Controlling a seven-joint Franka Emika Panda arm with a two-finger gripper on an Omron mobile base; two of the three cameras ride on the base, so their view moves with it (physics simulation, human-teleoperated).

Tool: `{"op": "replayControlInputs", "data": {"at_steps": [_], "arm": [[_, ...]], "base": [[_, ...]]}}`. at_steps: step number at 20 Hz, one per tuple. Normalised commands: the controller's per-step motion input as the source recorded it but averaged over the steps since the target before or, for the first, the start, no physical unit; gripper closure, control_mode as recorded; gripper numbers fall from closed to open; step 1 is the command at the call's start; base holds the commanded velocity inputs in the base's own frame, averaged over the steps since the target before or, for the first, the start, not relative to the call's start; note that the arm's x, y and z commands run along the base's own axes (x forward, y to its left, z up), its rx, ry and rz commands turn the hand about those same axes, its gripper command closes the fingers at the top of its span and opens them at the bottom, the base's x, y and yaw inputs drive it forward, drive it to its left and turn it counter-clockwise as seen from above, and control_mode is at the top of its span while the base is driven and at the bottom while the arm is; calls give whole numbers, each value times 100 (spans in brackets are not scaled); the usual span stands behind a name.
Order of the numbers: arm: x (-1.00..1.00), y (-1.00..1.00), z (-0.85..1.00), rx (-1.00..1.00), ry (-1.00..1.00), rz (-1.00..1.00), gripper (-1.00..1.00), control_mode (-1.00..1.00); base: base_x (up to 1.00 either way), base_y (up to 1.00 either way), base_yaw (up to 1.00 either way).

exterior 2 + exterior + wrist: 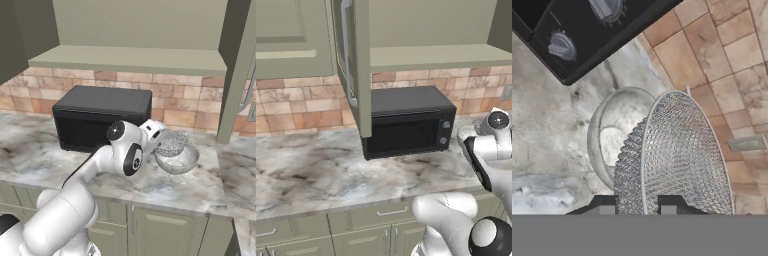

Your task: Open the cabinet and setup a tea strainer by placing it in the bowl upright.

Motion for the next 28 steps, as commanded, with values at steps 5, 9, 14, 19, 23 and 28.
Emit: {"op": "replayControlInputs", "data": {"at_steps": [5, 9, 14, 19, 23, 28], "arm": [[19, -11, -41, 0, 9, -2, 100, -100], [7, -18, -35, 2, 2, 0, 100, -100], [17, -5, -10, 1, 0, 0, 100, -100], [19, 0, 0, 0, 0, 0, 100, -100], [15, 0, 0, 0, 0, 0, 100, -100], [21, -4, -17, 3, 2, 0, 100, -100]], "base": [[0, 0, 0], [0, 0, 0], [0, 0, 0], [0, 0, 0], [0, 0, 0], [0, 0, 0]]}}
